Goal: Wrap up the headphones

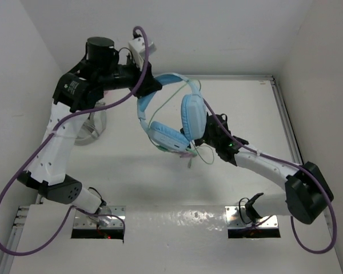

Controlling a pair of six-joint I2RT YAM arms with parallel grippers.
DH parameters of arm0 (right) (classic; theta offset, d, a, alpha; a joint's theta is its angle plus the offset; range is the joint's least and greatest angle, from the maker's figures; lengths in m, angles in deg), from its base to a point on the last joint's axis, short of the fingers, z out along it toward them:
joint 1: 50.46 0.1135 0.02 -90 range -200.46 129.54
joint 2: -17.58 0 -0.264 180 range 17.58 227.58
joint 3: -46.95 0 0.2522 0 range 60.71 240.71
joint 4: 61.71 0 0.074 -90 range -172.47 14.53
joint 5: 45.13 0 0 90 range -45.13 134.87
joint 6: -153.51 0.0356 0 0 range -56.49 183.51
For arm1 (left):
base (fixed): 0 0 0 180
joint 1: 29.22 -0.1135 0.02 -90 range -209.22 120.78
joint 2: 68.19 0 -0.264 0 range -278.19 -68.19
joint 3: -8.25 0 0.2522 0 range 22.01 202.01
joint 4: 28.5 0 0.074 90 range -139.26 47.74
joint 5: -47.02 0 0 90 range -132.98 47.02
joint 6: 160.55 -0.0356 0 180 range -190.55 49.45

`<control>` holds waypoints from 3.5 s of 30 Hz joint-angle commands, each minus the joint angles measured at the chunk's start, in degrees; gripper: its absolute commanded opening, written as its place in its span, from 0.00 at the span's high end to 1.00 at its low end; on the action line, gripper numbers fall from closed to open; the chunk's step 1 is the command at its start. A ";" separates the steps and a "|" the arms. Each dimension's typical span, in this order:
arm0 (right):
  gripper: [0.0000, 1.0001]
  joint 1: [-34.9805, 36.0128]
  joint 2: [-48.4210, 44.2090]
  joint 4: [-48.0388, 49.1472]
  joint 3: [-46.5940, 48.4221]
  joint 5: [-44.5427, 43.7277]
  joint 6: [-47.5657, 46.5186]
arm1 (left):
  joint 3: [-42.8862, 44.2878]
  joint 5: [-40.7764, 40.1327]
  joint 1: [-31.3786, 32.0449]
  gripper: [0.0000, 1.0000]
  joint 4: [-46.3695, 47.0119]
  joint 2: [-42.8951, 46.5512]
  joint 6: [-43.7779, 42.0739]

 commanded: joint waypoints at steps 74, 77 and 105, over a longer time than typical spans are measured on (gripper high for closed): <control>1.00 48.26 10.70 -36.81 38.69 -50.14 -9.50 | -28.79 -47.26 -15.02 1.00 58.59 -11.48 -6.98; 1.00 42.67 10.08 -38.39 43.34 -55.02 -11.72 | -31.88 -44.35 -12.21 1.00 57.38 -9.54 -10.32; 1.00 -10.62 0.05 -37.87 42.76 -39.65 -9.97 | -40.33 -25.37 5.64 1.00 27.59 5.67 -25.27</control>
